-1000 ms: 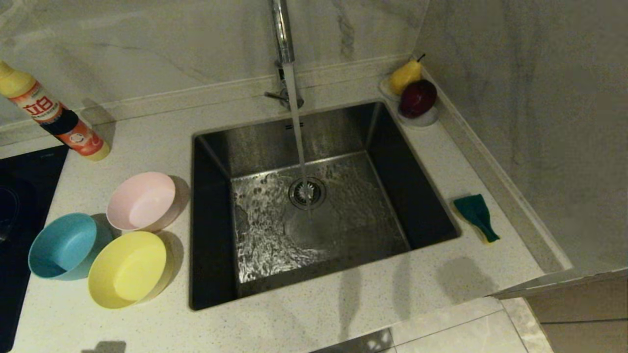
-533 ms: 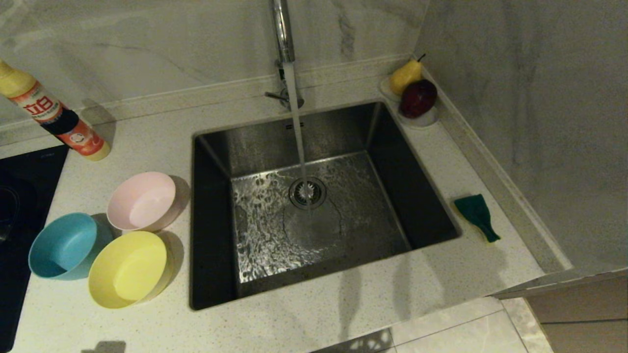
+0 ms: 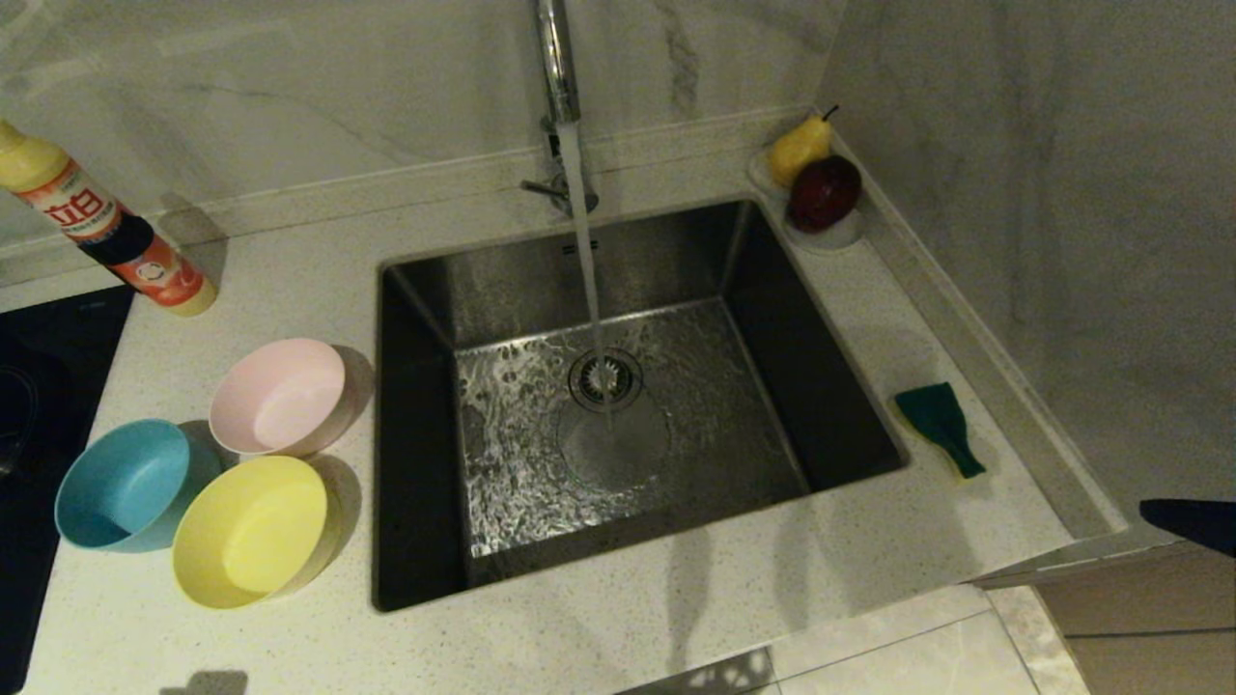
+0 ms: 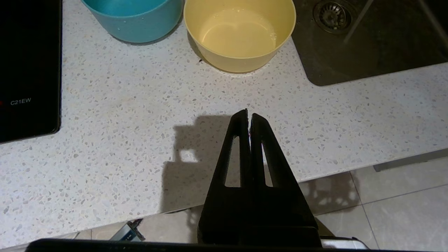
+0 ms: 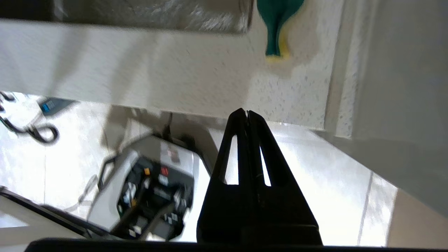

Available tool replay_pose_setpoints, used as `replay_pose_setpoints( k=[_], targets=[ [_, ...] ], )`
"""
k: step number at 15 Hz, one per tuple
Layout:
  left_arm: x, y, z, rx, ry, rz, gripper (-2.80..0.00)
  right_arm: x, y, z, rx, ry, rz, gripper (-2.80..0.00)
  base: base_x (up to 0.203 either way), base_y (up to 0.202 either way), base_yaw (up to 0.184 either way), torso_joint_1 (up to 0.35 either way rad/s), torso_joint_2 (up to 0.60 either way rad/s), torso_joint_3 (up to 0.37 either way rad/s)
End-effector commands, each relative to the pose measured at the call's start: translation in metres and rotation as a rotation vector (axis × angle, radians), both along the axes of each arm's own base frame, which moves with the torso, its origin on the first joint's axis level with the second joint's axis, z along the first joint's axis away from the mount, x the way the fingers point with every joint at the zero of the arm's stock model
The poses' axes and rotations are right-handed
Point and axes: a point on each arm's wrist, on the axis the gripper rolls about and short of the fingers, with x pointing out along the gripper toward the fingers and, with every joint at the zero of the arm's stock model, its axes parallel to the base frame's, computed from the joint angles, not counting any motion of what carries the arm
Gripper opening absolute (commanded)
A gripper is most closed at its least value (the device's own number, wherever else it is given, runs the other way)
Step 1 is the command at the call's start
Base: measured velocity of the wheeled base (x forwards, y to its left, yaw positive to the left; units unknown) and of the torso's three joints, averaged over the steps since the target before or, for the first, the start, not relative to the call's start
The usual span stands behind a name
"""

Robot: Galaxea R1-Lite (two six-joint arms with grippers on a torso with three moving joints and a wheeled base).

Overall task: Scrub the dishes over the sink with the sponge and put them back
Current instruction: Pick up a bowl and the sponge

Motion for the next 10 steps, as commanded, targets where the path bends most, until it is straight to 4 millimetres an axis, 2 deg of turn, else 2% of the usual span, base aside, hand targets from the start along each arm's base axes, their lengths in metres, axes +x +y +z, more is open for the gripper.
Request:
replay_pose_setpoints(
  k=[1,5,6,7,10],
  targets=[
    [0.000,0.000,0.000,0.000,0.005,0.000,-2.80,0.029,0.008,-0.013,-0.034,0.086,0.000,-2.80,0.000,0.000,0.000,0.000,0.00,0.000],
    [0.000,0.000,0.000,0.000,0.005,0.000,-2.80,0.052,0.018,-0.024,-0.058,0.109,-0.035,-2.80,0.000,0.000,0.000,0.000,0.00,0.000],
    [0.000,0.000,0.000,0.000,0.005,0.000,-2.80,0.059,0.022,-0.027,-0.066,0.117,-0.046,-2.41,0.000,0.000,0.000,0.000,0.00,0.000],
    [0.000,0.000,0.000,0.000,0.005,0.000,-2.80,0.066,0.026,-0.030,-0.074,0.118,-0.062,0.00,0.000,0.000,0.000,0.000,0.00,0.000],
    [0.000,0.000,0.000,0.000,0.005,0.000,-2.80,0.088,0.036,-0.041,-0.106,0.100,-0.123,0.00,0.000,0.000,0.000,0.000,0.00,0.000]
  ],
)
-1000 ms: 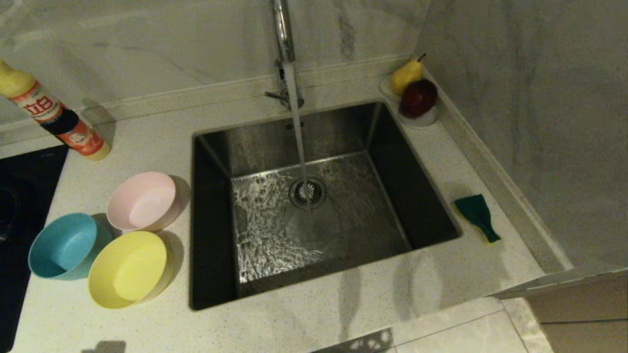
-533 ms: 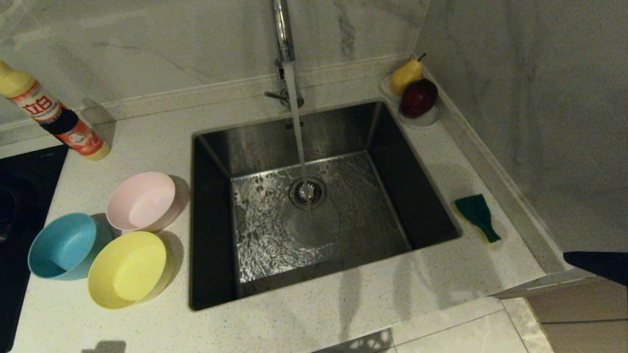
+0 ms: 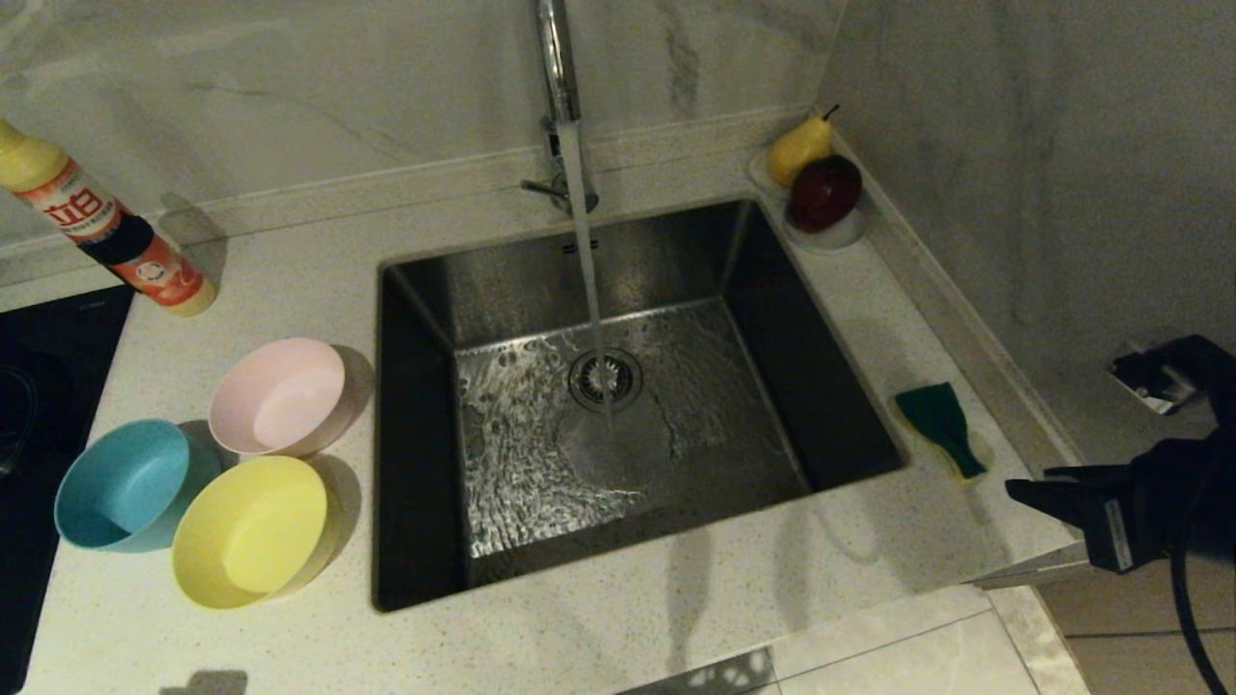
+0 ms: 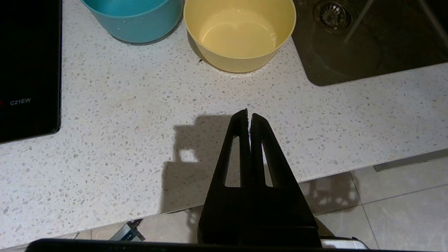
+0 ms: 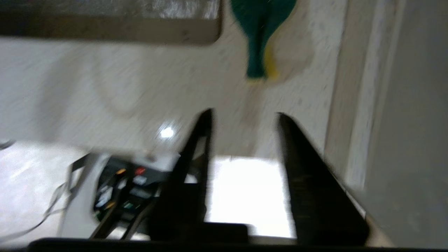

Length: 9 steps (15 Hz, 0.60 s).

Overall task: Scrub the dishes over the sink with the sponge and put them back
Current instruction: Pick up a bowl and the sponge

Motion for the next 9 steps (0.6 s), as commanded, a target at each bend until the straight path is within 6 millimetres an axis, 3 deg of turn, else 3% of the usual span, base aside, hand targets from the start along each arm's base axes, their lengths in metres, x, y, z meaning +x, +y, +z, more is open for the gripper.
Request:
replay_pose_setpoints(
  k=[1,9],
  targets=[
    [0.000,0.000,0.000,0.000,0.004,0.000,-2.80,0.020,0.009,-0.017,-0.027,0.033,-0.007,0.00,0.000,0.000,0.000,0.000,0.00,0.000],
    [0.000,0.000,0.000,0.000,0.004,0.000,-2.80,0.043,0.011,-0.038,-0.028,0.030,-0.026,0.00,0.000,0.000,0.000,0.000,0.00,0.000]
  ],
)
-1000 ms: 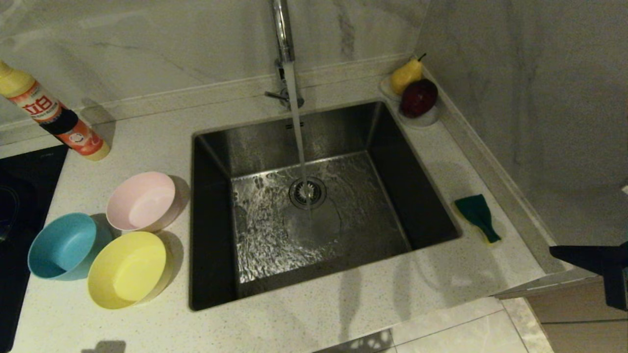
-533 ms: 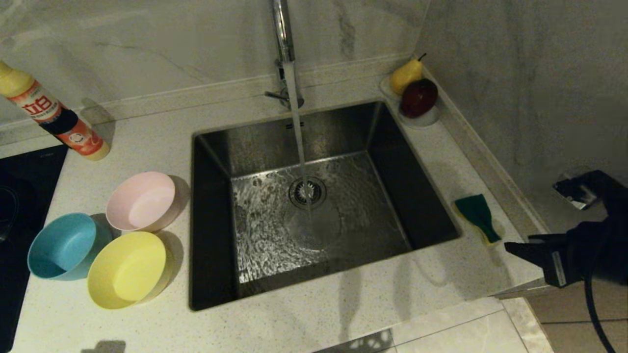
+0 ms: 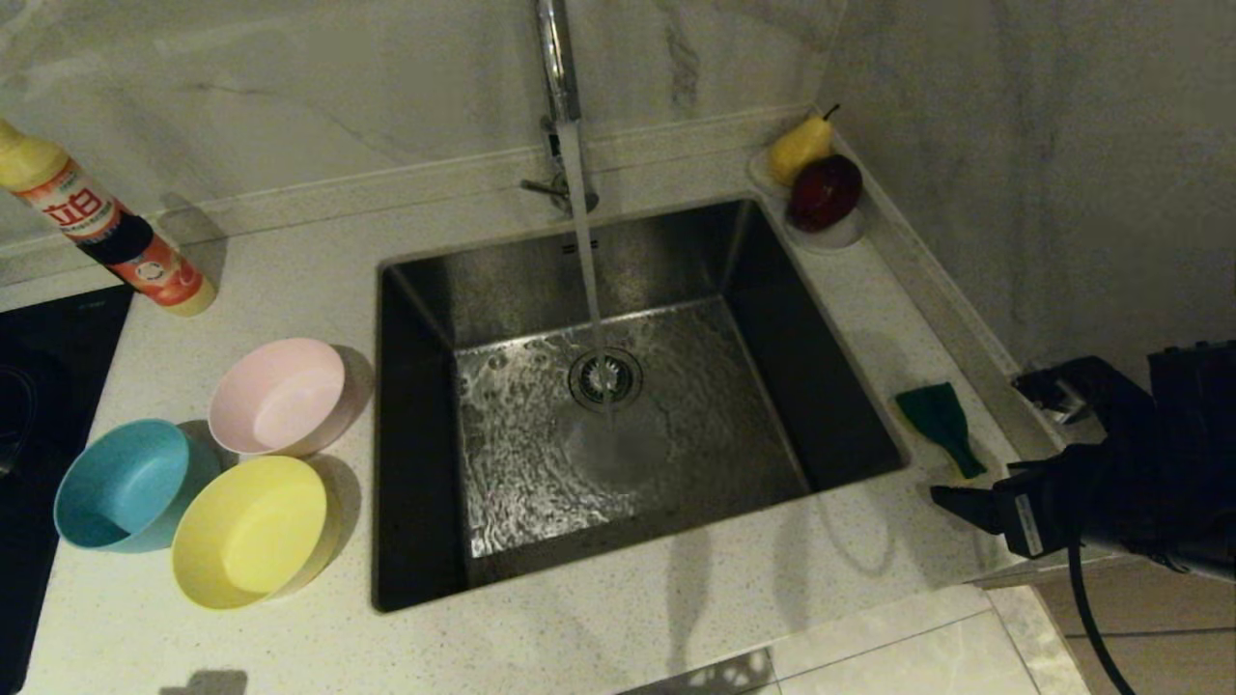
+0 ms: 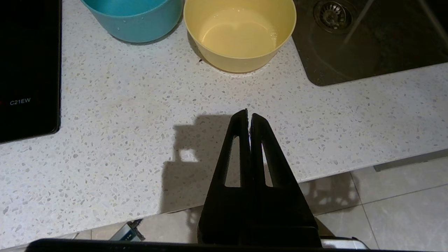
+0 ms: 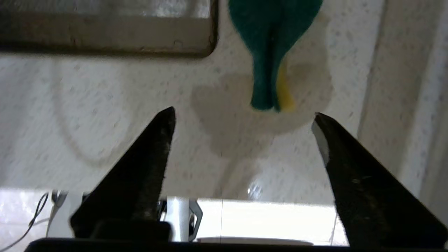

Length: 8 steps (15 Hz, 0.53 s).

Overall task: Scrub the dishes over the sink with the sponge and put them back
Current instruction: Pick up a bowl and the sponge

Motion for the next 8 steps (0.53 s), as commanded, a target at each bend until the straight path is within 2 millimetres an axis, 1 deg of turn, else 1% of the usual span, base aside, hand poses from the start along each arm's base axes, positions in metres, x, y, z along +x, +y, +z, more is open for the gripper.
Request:
replay_pose_setpoints(
  k=[1,8],
  targets=[
    [0.000,0.000,0.000,0.000,0.004,0.000,-2.80,0.010,-0.002,-0.006,-0.003,0.007,-0.015,0.00,0.000,0.000,0.000,0.000,0.00,0.000],
    [0.000,0.000,0.000,0.000,0.004,0.000,-2.80,0.021,-0.006,-0.009,0.002,0.002,-0.032,0.00,0.000,0.000,0.000,0.000,0.00,0.000]
  ],
)
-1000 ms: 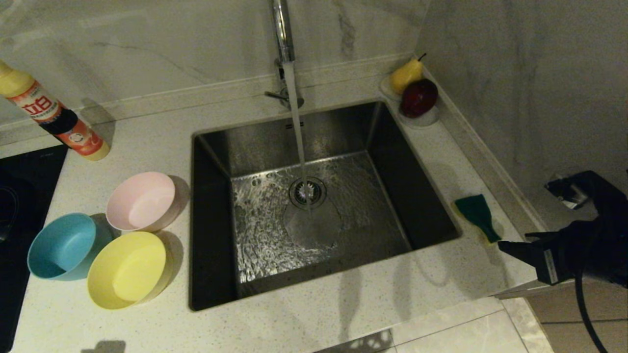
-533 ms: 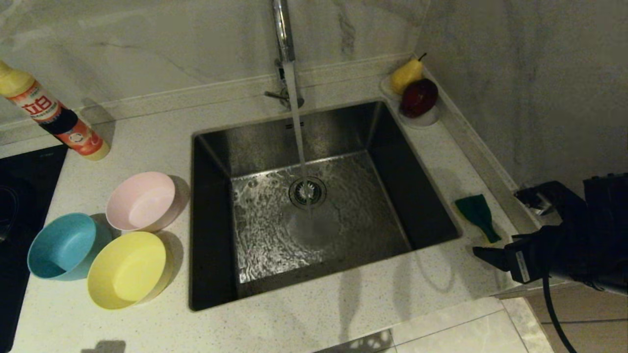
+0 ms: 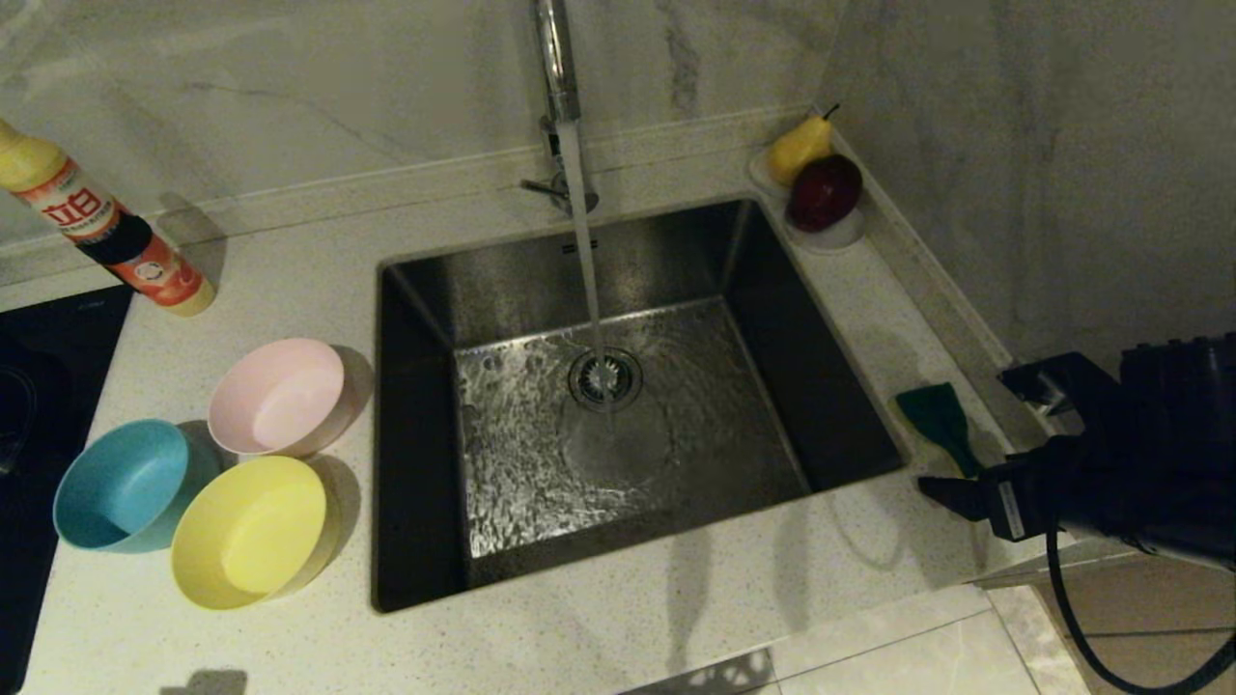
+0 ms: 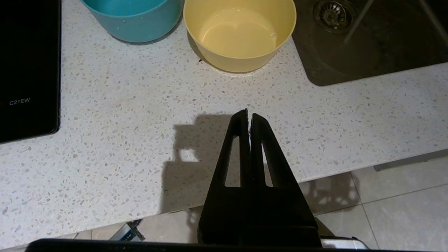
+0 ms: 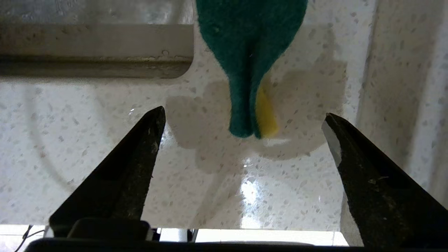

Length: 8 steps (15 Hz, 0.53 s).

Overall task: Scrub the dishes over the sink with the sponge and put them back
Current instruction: Pick up a bowl and the sponge

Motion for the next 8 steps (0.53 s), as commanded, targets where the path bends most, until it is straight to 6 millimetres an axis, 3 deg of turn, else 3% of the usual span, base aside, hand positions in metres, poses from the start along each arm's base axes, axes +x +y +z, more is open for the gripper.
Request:
replay_pose_setpoints(
  k=[1,8],
  targets=[
    [0.000,0.000,0.000,0.000,0.003,0.000,-2.80,0.005,0.000,0.000,-0.001,0.000,-0.005,0.00,0.000,0.000,0.000,0.000,0.00,0.000],
    [0.000,0.000,0.000,0.000,0.003,0.000,-2.80,0.020,0.001,-0.003,0.005,-0.042,-0.008,0.00,0.000,0.000,0.000,0.000,0.00,0.000]
  ],
)
